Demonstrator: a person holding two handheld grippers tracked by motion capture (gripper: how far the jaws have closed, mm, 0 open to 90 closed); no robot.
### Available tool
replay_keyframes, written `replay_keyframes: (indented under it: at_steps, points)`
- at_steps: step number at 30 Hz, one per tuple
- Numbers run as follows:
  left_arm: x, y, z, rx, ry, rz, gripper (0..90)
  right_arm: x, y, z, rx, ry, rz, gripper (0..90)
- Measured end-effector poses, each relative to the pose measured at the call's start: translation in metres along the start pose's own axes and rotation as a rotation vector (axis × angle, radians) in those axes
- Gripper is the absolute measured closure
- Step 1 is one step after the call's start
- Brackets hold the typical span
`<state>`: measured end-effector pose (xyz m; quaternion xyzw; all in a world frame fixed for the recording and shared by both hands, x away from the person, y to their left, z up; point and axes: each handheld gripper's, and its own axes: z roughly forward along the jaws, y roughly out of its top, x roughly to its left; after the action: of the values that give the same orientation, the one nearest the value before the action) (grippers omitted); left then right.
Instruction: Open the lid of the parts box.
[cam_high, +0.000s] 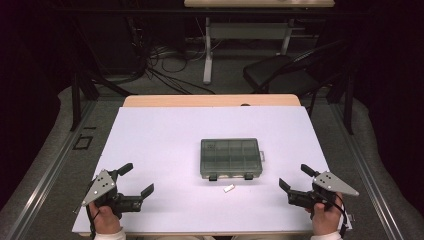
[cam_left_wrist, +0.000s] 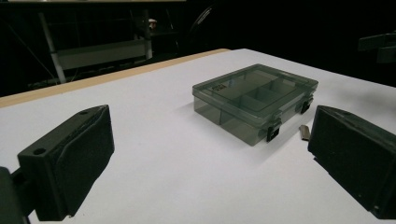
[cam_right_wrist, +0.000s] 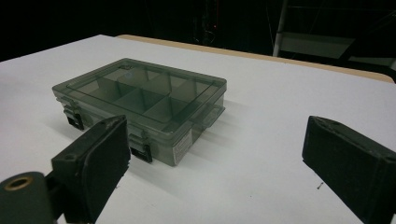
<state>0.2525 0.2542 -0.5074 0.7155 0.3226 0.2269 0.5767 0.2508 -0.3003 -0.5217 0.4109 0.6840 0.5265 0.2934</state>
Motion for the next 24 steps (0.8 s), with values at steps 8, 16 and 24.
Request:
replay_keyframes:
  at_steps: [8,16,24]
  points:
    - [0.0,0.0,0.003,0.005,0.0,-0.01,0.3,0.001,0.0,0.0,0.002,-0.002,0.0,7.0]
    - [-0.002,0.008,0.016,0.029,0.017,-0.05,0.3,0.003,0.006,0.006,0.021,0.055,0.062,6.2]
    - [-0.008,0.018,0.042,0.116,-0.015,-0.12,0.3,0.016,0.019,0.026,0.105,0.09,0.085,7.5]
